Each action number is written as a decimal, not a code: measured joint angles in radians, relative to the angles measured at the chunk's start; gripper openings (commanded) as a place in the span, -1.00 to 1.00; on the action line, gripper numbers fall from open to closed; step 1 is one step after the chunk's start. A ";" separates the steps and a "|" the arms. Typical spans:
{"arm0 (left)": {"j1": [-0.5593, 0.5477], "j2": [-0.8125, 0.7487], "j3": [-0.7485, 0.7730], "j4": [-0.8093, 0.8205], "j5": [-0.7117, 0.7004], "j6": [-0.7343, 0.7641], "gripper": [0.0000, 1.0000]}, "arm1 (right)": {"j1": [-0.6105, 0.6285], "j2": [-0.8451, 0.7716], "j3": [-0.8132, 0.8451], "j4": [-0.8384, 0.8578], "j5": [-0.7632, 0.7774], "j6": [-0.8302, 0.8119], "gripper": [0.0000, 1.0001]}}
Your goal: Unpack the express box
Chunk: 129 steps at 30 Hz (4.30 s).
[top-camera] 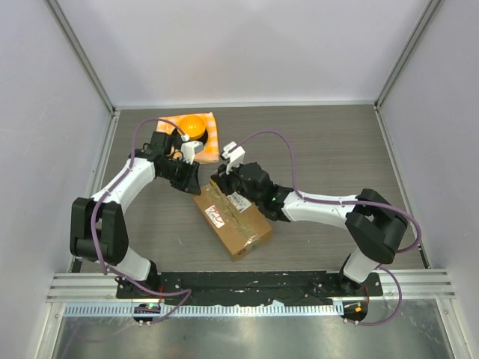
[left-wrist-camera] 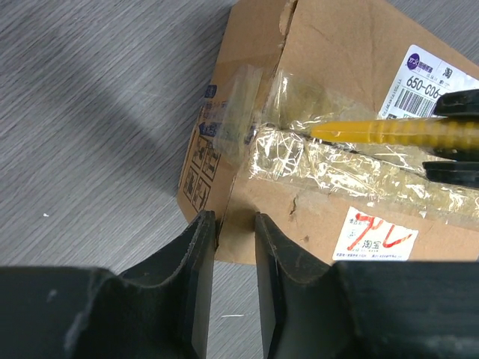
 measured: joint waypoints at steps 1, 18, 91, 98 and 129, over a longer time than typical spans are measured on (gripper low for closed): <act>0.000 0.000 0.000 0.001 0.000 0.000 -0.45 | 0.001 0.000 0.000 0.000 0.002 0.000 -0.99; -0.004 -0.005 -0.001 0.007 -0.031 -0.052 -1.00 | 0.121 -0.021 -0.005 -0.087 0.208 -0.067 -0.98; -0.201 0.339 0.311 0.032 0.228 0.048 -0.59 | 0.177 -0.063 0.041 -0.323 0.243 0.075 -0.99; -0.202 0.323 0.310 0.028 0.209 0.088 -1.00 | 0.177 -0.062 0.041 -0.321 0.238 0.055 -0.99; -0.115 0.117 0.252 -0.061 0.037 0.089 0.20 | 0.148 -0.038 0.065 -0.322 0.185 -0.012 -0.98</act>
